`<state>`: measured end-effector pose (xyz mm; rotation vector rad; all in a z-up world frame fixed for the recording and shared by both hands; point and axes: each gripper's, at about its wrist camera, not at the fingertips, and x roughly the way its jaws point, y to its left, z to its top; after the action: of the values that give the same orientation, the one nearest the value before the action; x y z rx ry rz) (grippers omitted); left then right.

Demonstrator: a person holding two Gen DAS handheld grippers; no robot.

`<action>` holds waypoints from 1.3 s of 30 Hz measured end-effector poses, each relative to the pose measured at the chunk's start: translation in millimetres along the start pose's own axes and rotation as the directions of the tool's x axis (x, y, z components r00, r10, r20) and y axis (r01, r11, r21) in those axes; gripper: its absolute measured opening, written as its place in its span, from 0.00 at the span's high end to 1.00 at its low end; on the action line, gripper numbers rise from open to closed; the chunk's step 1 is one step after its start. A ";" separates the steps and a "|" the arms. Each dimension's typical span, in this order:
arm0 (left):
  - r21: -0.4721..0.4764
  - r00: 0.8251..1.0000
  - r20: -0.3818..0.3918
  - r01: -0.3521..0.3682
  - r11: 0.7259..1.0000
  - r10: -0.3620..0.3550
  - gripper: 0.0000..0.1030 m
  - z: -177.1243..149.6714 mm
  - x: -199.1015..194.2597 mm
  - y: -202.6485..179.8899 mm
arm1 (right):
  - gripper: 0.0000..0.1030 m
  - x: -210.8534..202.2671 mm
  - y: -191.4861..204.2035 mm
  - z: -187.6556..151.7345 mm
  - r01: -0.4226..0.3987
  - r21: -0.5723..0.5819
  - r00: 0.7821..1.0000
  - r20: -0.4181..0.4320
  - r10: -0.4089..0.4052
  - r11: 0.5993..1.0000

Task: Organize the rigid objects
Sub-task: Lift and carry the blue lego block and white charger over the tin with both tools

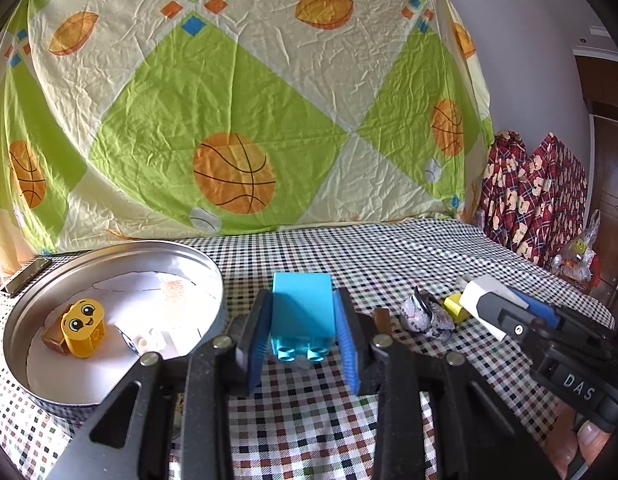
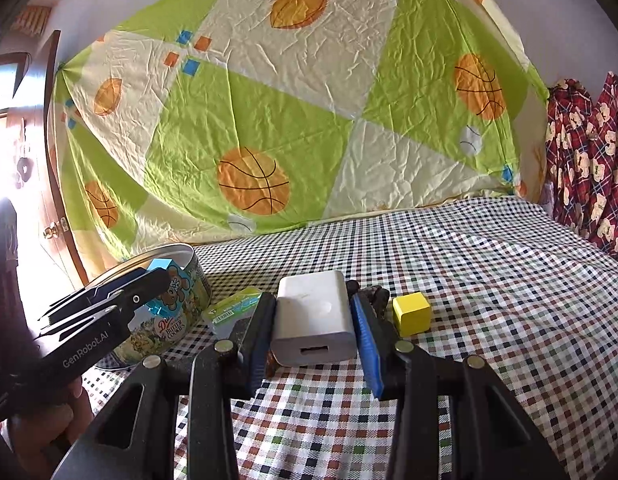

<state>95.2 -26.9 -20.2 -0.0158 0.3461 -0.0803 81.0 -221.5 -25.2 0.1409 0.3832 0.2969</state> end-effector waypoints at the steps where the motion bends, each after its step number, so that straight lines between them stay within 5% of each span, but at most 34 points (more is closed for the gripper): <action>1: -0.001 1.000 0.002 0.000 1.000 0.000 0.70 0.0 -0.3 0.3 | 0.60 -0.4 -0.2 -0.1 0.001 0.000 1.000 0.002 -0.001 1.000; 22: -0.003 1.000 0.018 -0.013 1.000 0.013 0.70 0.4 -4.0 4.3 | 0.60 -19.3 15.4 21.5 0.022 -0.045 0.990 0.138 -0.016 0.999; 39: -0.037 0.997 0.048 -0.056 0.998 0.058 0.70 -0.2 -13.5 26.1 | 0.60 3.7 36.8 24.6 0.032 -0.082 0.987 0.160 -0.018 0.996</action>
<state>84.6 0.3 -16.6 -0.0433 0.2989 -0.0168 84.3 -187.4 3.1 0.0763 0.2133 0.2744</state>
